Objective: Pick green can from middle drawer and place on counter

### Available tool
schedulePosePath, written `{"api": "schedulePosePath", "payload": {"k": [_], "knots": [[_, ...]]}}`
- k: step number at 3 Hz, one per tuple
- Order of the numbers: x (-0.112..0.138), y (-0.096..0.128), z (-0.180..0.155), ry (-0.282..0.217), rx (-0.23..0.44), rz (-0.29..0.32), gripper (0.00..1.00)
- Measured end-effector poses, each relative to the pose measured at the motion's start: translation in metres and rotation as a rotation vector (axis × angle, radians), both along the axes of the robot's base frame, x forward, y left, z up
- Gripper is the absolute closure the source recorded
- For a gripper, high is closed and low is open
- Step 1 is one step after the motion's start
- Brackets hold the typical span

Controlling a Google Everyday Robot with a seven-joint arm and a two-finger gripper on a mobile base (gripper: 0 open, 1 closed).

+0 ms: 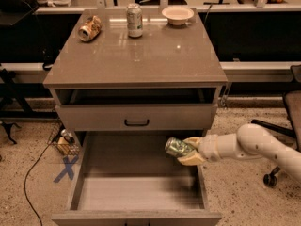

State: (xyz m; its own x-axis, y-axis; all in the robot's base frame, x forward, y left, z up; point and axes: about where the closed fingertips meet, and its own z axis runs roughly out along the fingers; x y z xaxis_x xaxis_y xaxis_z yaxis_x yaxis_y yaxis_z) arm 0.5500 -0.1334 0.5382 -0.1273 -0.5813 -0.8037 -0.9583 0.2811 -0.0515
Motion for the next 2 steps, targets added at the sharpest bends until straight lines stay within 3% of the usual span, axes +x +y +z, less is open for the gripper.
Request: {"api": "schedulePosePath", "payload": {"k": [1,2], "knots": [[-0.0090,-0.0019,0.0120,0.017,0.019,0.063,1.00],[-0.0097,-0.0015,0.0117,0.019,0.020,0.065,1.00]]}}
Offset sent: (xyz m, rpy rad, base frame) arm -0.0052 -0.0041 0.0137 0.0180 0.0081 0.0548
